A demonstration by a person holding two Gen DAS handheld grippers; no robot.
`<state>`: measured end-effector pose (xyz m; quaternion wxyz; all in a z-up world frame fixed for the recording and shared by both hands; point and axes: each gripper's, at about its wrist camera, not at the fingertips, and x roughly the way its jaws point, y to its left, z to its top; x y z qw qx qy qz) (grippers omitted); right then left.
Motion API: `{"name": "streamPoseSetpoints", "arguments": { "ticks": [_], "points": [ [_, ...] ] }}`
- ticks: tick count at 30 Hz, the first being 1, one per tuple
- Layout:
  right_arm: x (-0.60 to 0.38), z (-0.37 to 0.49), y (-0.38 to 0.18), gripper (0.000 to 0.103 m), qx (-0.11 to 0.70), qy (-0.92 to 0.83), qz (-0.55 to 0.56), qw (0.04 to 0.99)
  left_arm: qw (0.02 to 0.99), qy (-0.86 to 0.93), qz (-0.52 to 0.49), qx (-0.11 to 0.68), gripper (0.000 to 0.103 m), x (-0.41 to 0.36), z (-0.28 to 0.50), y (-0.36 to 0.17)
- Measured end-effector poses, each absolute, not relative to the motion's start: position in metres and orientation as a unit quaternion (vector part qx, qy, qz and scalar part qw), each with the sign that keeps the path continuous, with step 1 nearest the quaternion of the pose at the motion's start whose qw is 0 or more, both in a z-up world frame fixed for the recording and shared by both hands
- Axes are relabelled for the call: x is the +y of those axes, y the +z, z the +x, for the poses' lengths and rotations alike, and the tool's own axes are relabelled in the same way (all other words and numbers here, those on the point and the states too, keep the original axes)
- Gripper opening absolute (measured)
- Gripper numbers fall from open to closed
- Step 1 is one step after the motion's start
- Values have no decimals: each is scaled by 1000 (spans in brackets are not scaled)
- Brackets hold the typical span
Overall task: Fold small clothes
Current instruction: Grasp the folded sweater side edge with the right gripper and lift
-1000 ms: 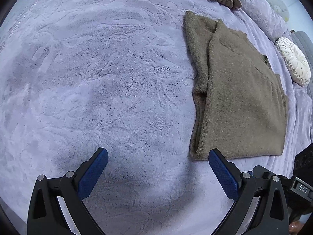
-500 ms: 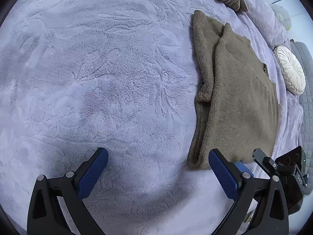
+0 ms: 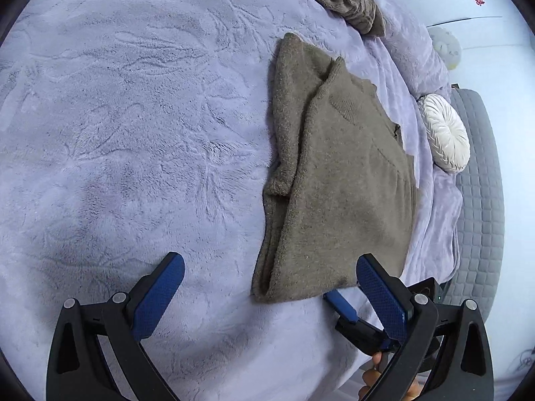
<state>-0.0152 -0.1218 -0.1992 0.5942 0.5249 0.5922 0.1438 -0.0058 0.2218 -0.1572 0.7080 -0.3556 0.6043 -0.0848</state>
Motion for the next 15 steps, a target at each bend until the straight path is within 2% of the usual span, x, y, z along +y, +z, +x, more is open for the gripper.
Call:
{"name": "streamPoseSetpoints", "arguments": {
  "ticks": [7,10,11,12,13,15],
  "points": [
    [-108,18,-200,58,551,164,547,609,702,-100,-380,595,103,222,-4,-163],
    [-100,26,-210,56,557,163,570,581,685,-124,-413,587,103,223,5,-167],
    [-100,28,-213,52,560,163,581,568,679,-134,-429,581,103,225,8,-168],
    [-101,29,-214,29,559,168,591,557,674,-143,-442,575,103,225,12,-168],
    [-102,29,-213,11,556,174,598,550,670,-152,-453,568,103,226,17,-168],
    [-110,34,-203,9,539,195,608,549,661,-172,-473,556,103,226,30,-169]
  ]
}}
